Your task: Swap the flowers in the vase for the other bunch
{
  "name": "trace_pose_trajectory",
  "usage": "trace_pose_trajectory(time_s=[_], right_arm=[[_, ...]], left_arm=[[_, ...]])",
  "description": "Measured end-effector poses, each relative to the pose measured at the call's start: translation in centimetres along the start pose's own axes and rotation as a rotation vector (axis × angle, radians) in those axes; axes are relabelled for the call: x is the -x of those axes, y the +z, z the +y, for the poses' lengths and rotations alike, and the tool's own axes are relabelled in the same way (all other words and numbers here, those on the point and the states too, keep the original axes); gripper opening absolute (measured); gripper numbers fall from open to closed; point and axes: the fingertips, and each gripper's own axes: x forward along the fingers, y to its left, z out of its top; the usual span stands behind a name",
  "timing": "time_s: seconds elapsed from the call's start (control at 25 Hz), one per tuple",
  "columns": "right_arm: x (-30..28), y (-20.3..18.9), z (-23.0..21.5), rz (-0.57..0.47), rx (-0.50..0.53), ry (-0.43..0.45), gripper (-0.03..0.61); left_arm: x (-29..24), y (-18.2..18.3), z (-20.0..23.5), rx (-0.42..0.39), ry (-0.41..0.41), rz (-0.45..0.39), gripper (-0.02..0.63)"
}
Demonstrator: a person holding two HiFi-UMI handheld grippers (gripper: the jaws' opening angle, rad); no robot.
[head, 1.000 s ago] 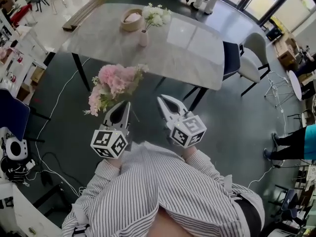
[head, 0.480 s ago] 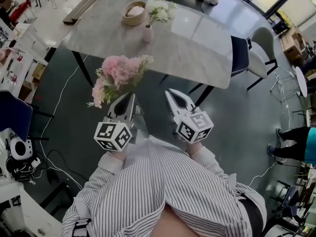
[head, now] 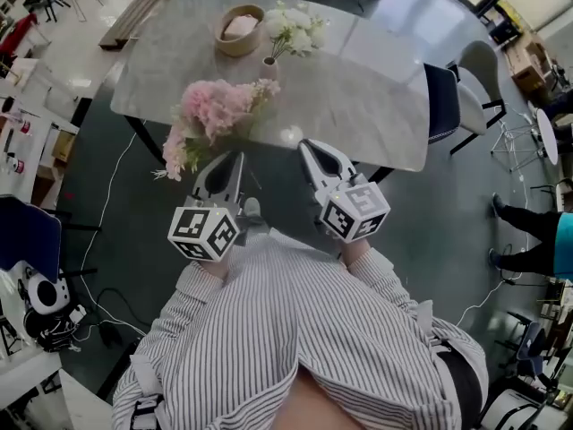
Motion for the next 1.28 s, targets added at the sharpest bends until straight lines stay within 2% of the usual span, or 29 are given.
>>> trace_pose_trajectory(time_s=[0.28,0.6,1.0,1.28], right_arm=[[-6.1,2.2,-1.8,-0.005,0.006,-0.036,0.017],[-11.8,3.5,-3.9,-0.019,0.003,-0.074,0.018],[-14.9,2.8,-5.0,0.026,-0.024,-0.095,0.018],[-15.6,2.2,-6.4,0.053,-0.051,-0.083,0.018]], left_arm=[[-4.5,3.7,4.5,-0.007,-0.021,-0.006,0.02],[-9.4,6.3,8.6,-0.02,-0.06,-0.006,0.02],[-12.5,6.3,11.1,0.015,-0.086,0.038,0.02],[-13.9,5.4,12.0,0.046,-0.064,0.061,0.02]])
